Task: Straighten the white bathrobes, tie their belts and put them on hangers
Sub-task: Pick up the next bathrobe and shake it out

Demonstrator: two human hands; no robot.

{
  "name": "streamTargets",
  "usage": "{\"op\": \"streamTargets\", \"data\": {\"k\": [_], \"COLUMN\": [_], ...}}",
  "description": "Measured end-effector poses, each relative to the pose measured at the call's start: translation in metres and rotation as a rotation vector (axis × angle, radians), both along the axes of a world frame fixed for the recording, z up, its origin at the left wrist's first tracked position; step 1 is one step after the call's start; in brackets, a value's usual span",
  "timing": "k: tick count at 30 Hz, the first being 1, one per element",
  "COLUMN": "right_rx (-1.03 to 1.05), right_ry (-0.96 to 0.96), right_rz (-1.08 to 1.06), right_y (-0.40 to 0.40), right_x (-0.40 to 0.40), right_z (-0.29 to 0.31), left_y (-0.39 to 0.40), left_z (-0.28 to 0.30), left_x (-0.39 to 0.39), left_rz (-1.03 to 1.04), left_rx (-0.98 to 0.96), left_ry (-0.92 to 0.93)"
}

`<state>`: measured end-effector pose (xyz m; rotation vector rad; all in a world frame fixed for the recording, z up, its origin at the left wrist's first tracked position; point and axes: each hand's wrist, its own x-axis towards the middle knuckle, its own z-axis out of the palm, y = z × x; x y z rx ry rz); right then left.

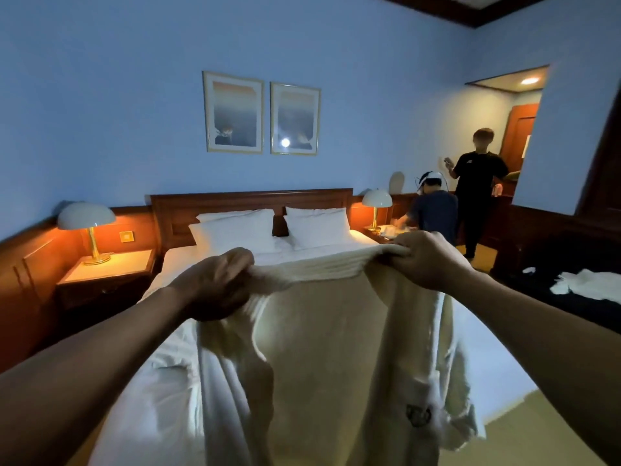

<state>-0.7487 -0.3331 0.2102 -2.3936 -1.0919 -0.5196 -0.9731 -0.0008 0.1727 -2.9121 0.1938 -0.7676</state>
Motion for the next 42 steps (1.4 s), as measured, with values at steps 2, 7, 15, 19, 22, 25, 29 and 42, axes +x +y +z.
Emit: {"op": "streamTargets", "data": {"k": [2, 7, 15, 19, 22, 25, 29, 42], "right_rx": [0.000, 0.082, 0.287, 0.464, 0.455, 0.360, 0.427, 0.410], "right_ry": [-0.029, 0.029, 0.460, 0.758, 0.885, 0.905, 0.763, 0.679], "right_rz": [-0.026, -0.090, -0.274, -0.236, -0.070, 0.172, 0.195, 0.189], "right_y": [-0.004, -0.004, 0.015, 0.042, 0.053, 0.054, 0.058, 0.067], "right_x": [-0.008, -0.010, -0.022, -0.043, -0.070, -0.093, -0.099, -0.085], "right_z": [0.008, 0.004, -0.020, -0.025, -0.020, -0.025, -0.032, -0.043], "left_y": [0.001, -0.009, -0.045, -0.069, -0.091, -0.114, -0.117, -0.088], "left_z": [0.000, -0.004, -0.010, 0.006, 0.020, 0.026, 0.023, -0.010], "left_x": [0.006, 0.026, 0.031, 0.050, 0.058, 0.057, 0.053, 0.035], "left_rz": [-0.066, 0.031, 0.024, 0.145, 0.085, -0.069, -0.195, 0.108], "left_rx": [-0.015, -0.354, -0.737, -0.973, -1.052, -1.191, -1.359, -1.093], "left_ry": [-0.101, -0.202, -0.287, -0.270, -0.225, -0.158, -0.100, -0.078]}}
